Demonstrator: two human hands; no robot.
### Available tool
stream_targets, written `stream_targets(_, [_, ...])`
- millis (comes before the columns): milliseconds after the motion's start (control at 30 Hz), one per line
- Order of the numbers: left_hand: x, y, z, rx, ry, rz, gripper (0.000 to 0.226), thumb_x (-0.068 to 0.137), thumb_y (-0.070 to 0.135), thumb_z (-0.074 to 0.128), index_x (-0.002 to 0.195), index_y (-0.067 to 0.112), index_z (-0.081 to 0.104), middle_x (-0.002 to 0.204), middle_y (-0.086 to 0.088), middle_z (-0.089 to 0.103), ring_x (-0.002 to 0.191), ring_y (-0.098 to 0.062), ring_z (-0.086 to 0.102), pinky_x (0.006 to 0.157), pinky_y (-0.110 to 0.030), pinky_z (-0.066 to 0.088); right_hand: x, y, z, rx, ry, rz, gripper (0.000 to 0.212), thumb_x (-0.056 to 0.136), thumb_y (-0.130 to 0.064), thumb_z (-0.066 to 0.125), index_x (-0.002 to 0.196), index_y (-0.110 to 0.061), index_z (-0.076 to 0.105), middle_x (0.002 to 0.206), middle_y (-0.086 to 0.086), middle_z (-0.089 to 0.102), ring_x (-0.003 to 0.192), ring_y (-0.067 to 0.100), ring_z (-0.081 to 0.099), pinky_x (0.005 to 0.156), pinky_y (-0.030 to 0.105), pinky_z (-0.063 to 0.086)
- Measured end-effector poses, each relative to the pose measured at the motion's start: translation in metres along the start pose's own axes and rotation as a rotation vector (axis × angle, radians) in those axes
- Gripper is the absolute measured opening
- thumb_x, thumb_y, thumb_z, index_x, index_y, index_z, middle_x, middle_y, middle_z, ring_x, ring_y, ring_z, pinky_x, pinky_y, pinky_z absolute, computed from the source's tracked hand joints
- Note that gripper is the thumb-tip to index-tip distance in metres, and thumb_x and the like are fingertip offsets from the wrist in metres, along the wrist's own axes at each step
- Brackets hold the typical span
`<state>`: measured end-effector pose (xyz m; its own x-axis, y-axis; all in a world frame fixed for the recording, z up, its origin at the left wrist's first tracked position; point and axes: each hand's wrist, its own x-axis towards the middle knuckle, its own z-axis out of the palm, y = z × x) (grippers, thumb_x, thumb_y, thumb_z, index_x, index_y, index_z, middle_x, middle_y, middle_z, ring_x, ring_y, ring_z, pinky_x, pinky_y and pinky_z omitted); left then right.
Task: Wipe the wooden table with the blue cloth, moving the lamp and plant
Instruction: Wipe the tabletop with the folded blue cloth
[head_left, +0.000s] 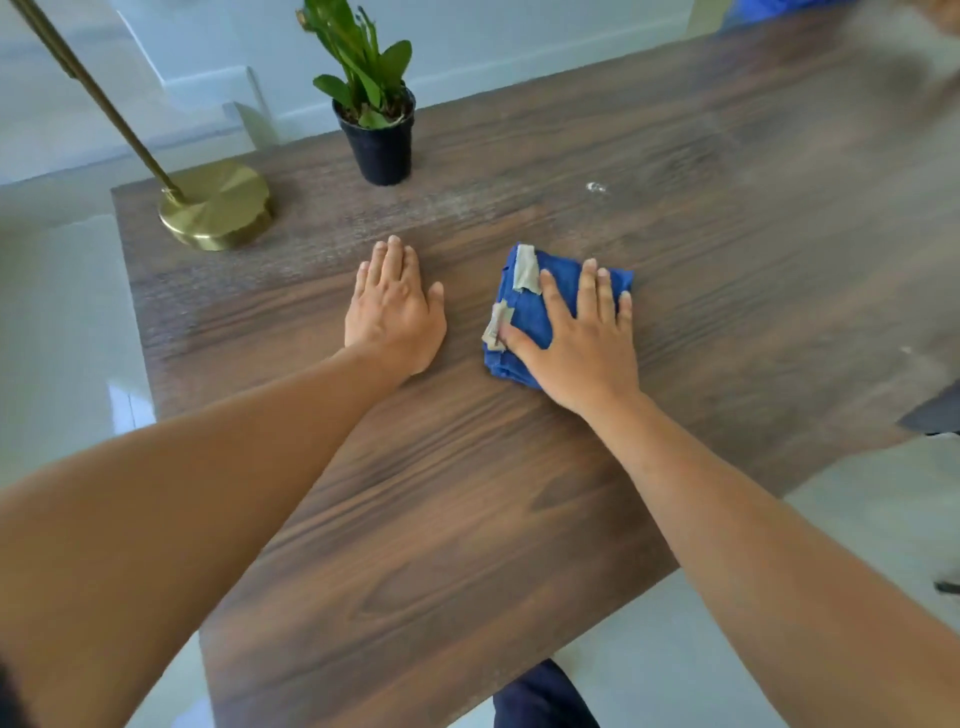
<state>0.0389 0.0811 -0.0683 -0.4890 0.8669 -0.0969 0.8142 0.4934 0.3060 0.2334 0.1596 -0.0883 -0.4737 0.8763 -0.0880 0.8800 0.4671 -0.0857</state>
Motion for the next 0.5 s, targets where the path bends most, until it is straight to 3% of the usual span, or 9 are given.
stream_targets(100, [0.017,0.013,0.011,0.008,-0.017,0.019,0.063,0.105,0.038,0.024,0.158,0.005,0.013,0.167,-0.008,0.002,0.154,-0.021,-0.003,0.125,-0.036,-0.002,0.002,0.012,-0.001,0.020,-0.019,-0.064,0.096,0.081,-0.088,0.011,0.159,-0.033,0.007,0.167,0.012,-0.008,0.154,0.027,-0.009,0.123,0.051,-0.004])
stream_targets(267, [0.015,0.008,0.020,0.050,0.046,0.025,0.064,0.105,0.041,0.022,0.159,0.009,0.010,0.168,-0.004,0.000,0.154,-0.016,-0.004,0.124,-0.033,-0.003,0.092,0.052,-0.013,0.043,0.003,0.096,0.093,0.084,-0.087,0.014,0.160,-0.032,0.008,0.167,0.011,-0.007,0.154,0.026,-0.009,0.122,0.052,-0.005])
stream_targets(500, [0.016,0.012,0.018,0.107,0.052,0.013,0.065,0.104,0.040,0.024,0.159,0.008,0.010,0.167,-0.005,0.001,0.154,-0.017,-0.003,0.125,-0.034,-0.001,0.162,0.054,-0.026,0.075,-0.009,0.122,0.093,0.086,-0.085,0.017,0.160,-0.029,0.011,0.167,0.014,-0.002,0.154,0.028,-0.005,0.122,0.052,-0.004])
